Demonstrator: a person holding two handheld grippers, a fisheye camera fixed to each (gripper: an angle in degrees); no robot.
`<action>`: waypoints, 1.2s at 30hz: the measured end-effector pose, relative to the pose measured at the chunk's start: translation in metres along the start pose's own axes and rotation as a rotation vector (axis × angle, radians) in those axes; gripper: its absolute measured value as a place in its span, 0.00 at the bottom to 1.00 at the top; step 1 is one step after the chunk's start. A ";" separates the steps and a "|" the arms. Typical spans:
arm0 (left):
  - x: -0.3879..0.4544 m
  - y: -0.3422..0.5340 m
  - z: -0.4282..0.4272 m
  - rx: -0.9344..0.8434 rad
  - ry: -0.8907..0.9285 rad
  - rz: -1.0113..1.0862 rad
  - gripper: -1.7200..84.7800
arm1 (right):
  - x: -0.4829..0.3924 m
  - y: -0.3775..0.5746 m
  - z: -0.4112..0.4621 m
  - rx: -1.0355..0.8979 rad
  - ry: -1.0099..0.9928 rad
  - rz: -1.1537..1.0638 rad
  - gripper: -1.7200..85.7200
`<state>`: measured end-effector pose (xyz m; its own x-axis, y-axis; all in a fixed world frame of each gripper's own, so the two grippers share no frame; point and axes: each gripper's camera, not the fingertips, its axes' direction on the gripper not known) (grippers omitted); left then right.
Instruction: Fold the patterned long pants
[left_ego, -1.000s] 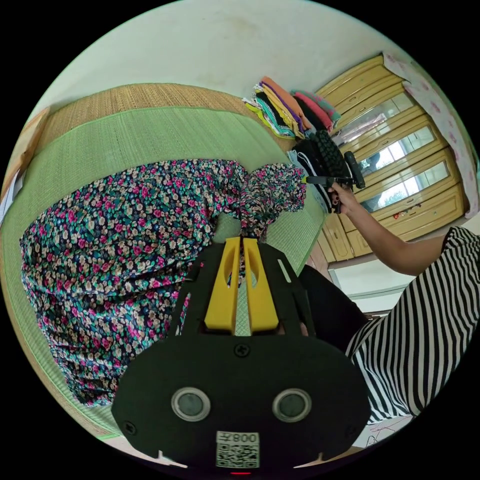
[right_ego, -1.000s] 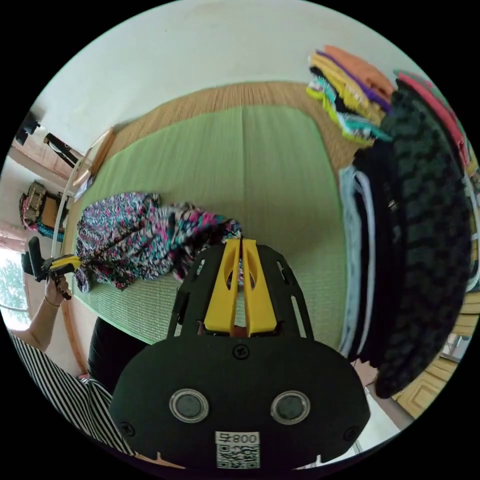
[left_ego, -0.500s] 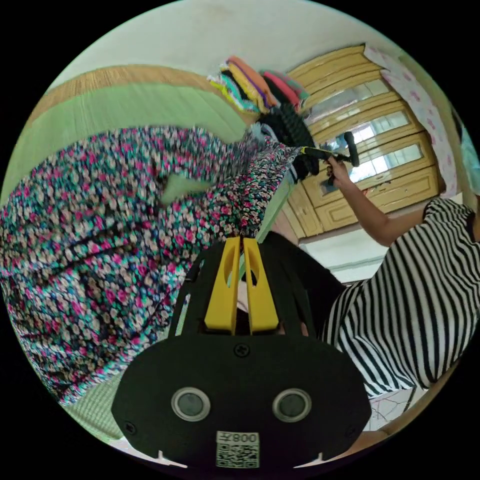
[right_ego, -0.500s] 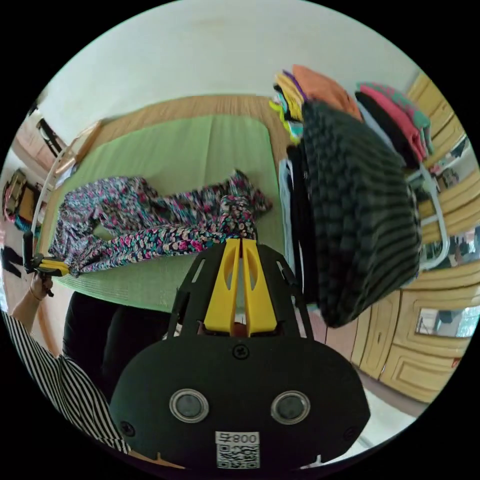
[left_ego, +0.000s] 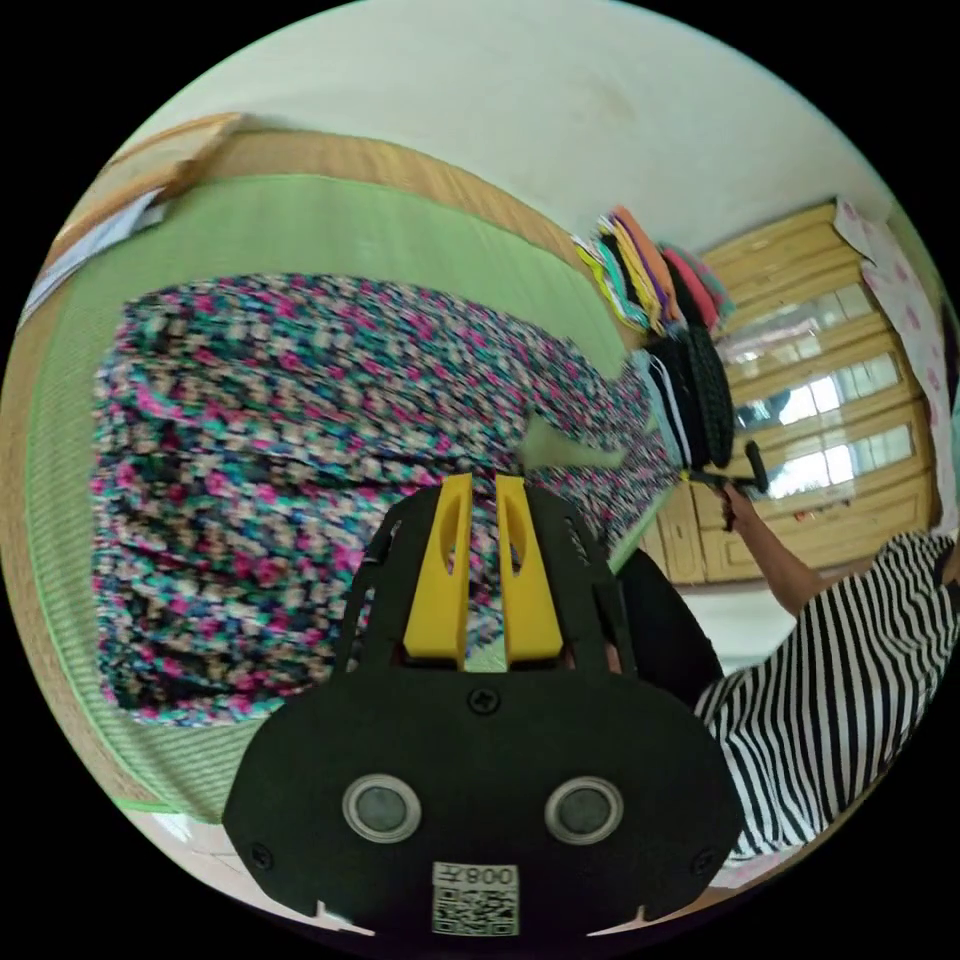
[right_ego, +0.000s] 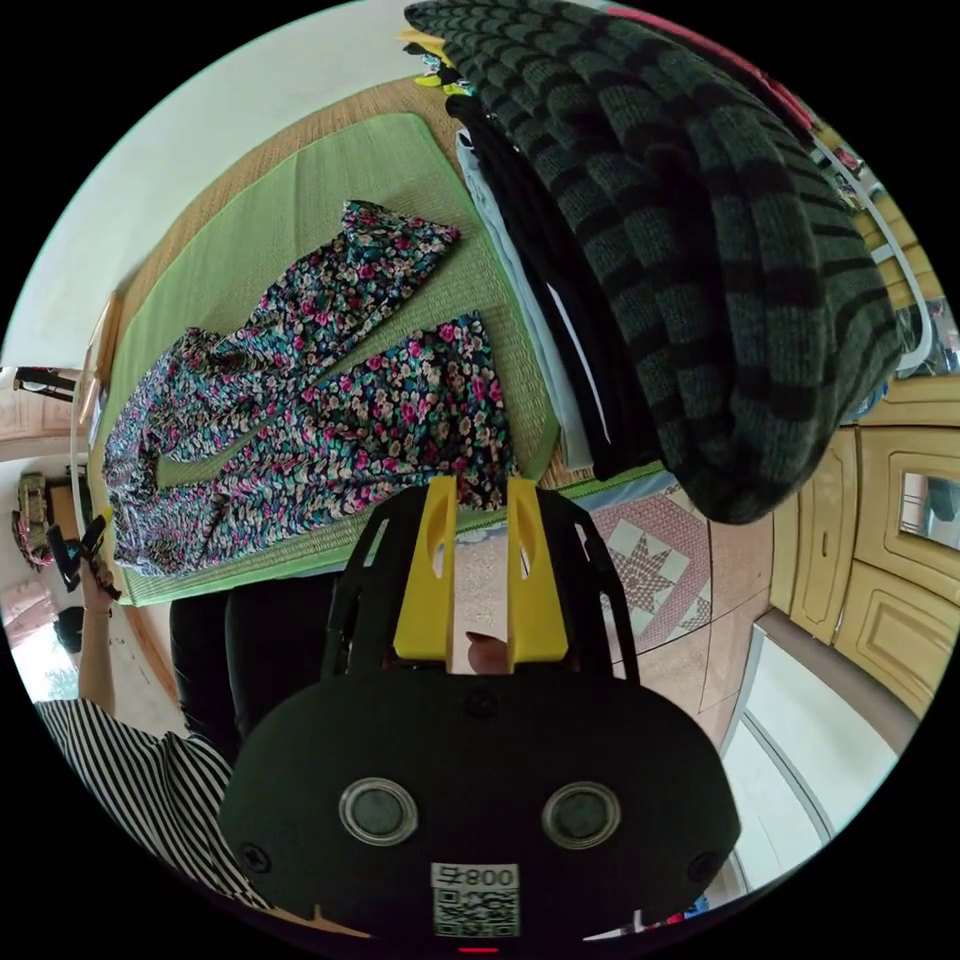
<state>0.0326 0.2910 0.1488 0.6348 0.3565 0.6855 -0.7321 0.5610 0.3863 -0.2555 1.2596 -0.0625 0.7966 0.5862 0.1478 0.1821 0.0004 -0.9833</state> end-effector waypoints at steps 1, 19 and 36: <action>-0.012 -0.003 -0.007 0.032 -0.045 -0.043 0.07 | 0.000 0.001 0.000 0.009 0.002 0.014 0.11; -0.064 -0.049 -0.017 0.023 -0.329 -0.155 0.03 | -0.211 -0.071 0.033 0.233 -0.153 -0.408 0.02; -0.100 -0.041 -0.062 0.069 -0.560 -0.203 0.02 | -0.306 -0.219 0.118 0.208 -0.116 -0.459 0.01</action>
<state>0.0147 0.2786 0.0264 0.5505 -0.2109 0.8078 -0.6363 0.5204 0.5695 -0.6073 1.1759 0.0954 0.5902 0.5735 0.5682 0.3702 0.4332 -0.8218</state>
